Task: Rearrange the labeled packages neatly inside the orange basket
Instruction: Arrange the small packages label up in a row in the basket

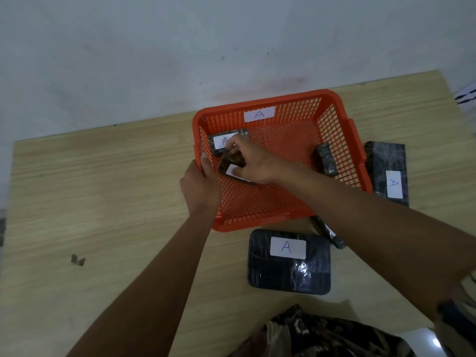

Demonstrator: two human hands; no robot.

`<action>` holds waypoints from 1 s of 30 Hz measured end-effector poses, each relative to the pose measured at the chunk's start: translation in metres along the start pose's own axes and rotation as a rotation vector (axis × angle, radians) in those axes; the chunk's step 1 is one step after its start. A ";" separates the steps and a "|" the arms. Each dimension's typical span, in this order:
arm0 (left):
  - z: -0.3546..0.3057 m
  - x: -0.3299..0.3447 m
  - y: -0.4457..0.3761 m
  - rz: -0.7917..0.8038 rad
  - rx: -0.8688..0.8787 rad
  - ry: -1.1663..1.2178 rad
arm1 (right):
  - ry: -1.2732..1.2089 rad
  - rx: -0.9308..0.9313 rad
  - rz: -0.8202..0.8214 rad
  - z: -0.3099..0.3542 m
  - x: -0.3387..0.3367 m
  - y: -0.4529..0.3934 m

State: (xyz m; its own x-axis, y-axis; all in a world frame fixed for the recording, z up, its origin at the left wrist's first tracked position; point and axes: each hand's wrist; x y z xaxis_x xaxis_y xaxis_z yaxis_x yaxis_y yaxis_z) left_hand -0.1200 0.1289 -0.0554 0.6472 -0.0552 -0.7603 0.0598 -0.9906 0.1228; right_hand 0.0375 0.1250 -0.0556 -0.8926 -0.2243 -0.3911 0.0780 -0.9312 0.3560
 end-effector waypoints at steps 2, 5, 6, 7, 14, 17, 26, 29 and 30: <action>0.000 0.000 0.000 -0.014 0.002 0.001 | 0.093 0.000 0.019 -0.004 0.003 -0.002; 0.000 0.000 0.000 -0.028 0.004 -0.002 | 0.165 -0.034 0.035 -0.009 0.006 -0.003; -0.001 0.000 0.001 -0.030 0.002 -0.004 | 0.160 -0.051 0.023 -0.011 0.006 -0.002; -0.001 0.000 0.001 -0.031 0.003 -0.003 | 0.151 -0.068 0.005 -0.014 0.005 0.000; -0.001 0.000 -0.002 -0.035 0.013 -0.023 | 0.368 -0.074 -0.178 -0.039 -0.012 0.033; -0.001 -0.001 -0.001 -0.038 0.015 -0.015 | 0.329 -0.076 -0.187 -0.046 -0.016 0.041; -0.004 -0.003 0.001 -0.003 -0.015 0.005 | 0.257 -0.187 -0.320 -0.036 0.008 0.022; -0.003 -0.002 0.000 0.008 -0.022 0.017 | 0.247 -0.187 -0.353 -0.038 0.013 0.021; -0.003 -0.002 0.000 0.011 -0.023 0.016 | 0.252 -0.179 -0.358 -0.039 0.014 0.021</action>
State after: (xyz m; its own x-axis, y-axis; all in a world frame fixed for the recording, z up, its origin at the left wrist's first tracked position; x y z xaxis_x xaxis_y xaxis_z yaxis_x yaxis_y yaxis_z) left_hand -0.1190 0.1292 -0.0523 0.6600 -0.0636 -0.7485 0.0704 -0.9868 0.1460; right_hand 0.0435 0.0910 -0.0866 -0.7433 0.0776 -0.6645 -0.1199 -0.9926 0.0183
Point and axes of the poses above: each hand's wrist, its own y-axis away from the middle knuckle, its own x-axis out of the palm, z = x × y, and after that the axes turned 10 degrees about -y, right-handed
